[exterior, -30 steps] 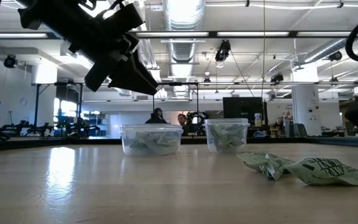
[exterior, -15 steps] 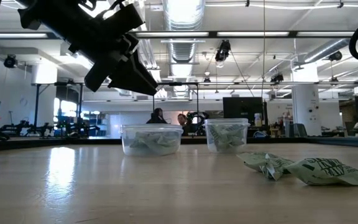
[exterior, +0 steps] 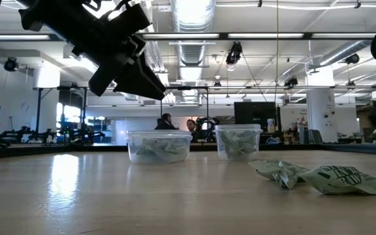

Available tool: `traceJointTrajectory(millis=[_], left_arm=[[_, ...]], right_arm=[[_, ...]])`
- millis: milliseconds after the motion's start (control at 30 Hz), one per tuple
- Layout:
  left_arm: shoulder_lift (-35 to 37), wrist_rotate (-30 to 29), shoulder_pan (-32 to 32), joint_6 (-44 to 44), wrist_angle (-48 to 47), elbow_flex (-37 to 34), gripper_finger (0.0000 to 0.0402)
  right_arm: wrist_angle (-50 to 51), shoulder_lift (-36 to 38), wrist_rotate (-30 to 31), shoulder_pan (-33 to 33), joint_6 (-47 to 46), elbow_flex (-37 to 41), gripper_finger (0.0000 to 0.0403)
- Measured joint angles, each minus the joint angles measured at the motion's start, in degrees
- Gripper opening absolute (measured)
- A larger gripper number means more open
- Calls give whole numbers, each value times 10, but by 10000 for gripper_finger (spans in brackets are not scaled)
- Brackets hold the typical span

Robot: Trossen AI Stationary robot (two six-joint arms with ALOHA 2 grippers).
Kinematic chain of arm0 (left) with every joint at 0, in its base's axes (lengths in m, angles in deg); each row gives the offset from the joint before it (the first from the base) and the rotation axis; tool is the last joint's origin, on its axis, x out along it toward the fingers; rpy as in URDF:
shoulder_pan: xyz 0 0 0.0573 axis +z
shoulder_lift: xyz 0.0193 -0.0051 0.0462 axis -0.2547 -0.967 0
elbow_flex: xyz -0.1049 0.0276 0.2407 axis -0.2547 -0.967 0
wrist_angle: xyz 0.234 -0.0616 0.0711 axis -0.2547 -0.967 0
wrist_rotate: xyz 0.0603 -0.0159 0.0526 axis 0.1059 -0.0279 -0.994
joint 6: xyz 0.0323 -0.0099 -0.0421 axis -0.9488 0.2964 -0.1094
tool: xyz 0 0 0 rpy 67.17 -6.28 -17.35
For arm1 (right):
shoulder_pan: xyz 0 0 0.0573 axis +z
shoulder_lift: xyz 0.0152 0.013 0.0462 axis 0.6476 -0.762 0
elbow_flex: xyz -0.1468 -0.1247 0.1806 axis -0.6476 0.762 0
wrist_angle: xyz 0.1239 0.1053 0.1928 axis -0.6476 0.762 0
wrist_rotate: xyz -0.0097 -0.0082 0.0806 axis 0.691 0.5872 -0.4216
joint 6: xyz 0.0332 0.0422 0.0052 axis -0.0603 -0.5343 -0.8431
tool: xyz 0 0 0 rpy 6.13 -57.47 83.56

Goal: Pick and place items into bin
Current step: Put the white stevia packet into the right transparent bin

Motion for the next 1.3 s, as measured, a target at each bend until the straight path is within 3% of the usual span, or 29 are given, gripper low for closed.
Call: traceJointTrajectory(millis=[300,567,667,933,1100,1300], left_arm=[[0,0,0,0,0,0,130],[0,0,0,0,2,0,130],[0,0,0,0,3,0,130],[0,0,0,-1,3,0,130],[0,0,0,-1,2,0,130],[0,0,0,-1,0,0,130]], right_arm=[[6,-2,157,-1,165,-31,9],[-8,-2,446,-9,319,-66,9],[-25,-1,497,-36,364,-79,9],[-35,0,435,-172,459,-119,9],[-38,0,340,-269,517,-142,9],[-48,0,226,-360,520,-152,9]])
